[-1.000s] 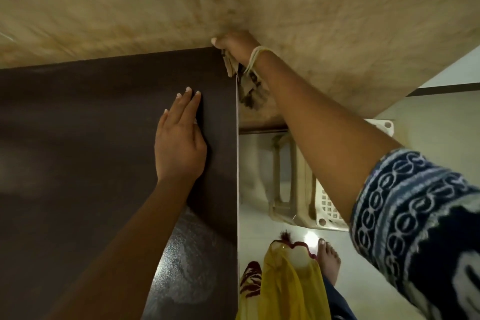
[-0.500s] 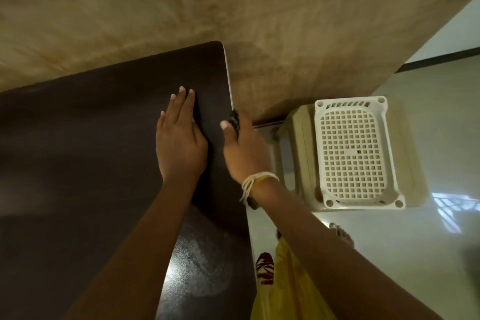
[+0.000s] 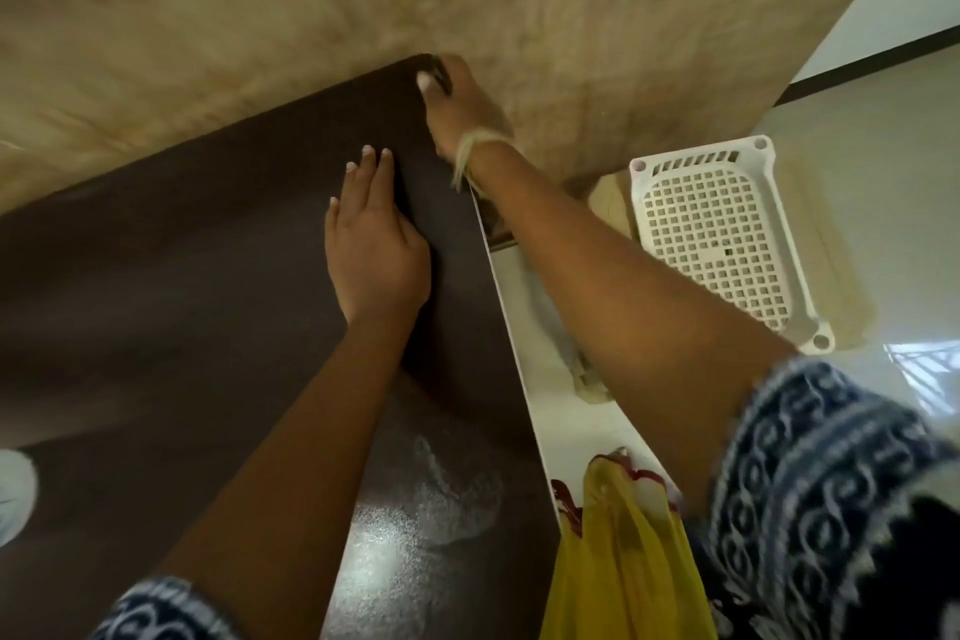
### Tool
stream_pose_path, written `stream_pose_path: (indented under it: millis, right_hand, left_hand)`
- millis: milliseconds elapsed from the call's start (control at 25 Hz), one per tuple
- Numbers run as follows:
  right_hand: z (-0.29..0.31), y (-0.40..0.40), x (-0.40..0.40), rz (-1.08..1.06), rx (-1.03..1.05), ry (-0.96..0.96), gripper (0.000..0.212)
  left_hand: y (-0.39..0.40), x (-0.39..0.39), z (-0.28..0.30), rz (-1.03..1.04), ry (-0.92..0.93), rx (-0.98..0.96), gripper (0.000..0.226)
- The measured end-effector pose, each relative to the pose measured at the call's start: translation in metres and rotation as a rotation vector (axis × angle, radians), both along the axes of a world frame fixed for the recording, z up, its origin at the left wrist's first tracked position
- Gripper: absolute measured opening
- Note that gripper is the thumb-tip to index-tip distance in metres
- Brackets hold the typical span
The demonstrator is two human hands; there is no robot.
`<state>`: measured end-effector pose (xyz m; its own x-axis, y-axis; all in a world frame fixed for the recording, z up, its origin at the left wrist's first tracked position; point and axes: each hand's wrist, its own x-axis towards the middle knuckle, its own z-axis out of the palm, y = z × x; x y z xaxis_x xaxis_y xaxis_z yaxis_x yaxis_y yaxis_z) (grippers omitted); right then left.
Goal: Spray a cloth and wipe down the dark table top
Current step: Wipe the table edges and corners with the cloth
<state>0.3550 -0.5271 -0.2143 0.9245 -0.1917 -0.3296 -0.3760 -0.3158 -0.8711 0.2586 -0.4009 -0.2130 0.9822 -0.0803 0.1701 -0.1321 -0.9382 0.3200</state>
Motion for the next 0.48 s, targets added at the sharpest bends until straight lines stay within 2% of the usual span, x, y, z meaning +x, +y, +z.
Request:
stream_pose_path:
  millis: [160,320,400,480]
  right_hand:
    - [-0.008,0.016,-0.145,0.018,-0.079,-0.041,0.052]
    - [0.012,0.028,-0.285,0.024,-0.208,0.044,0.054]
    - [0.016,0.029,-0.288,0.0,-0.236,0.024,0.049]
    - [0.009,0.028,-0.245,-0.023,-0.255,0.006,0.041]
  left_hand:
    - [0.001,0.0,-0.002,0.004,-0.004,0.012,0.057]
    - [0.001,-0.003,-0.003,0.01,-0.018,-0.026,0.053]
    - [0.003,-0.008,-0.004,-0.009,-0.021,-0.084,0.05]
    - [0.009,-0.022,-0.002,-0.064,-0.016,-0.173,0.047]
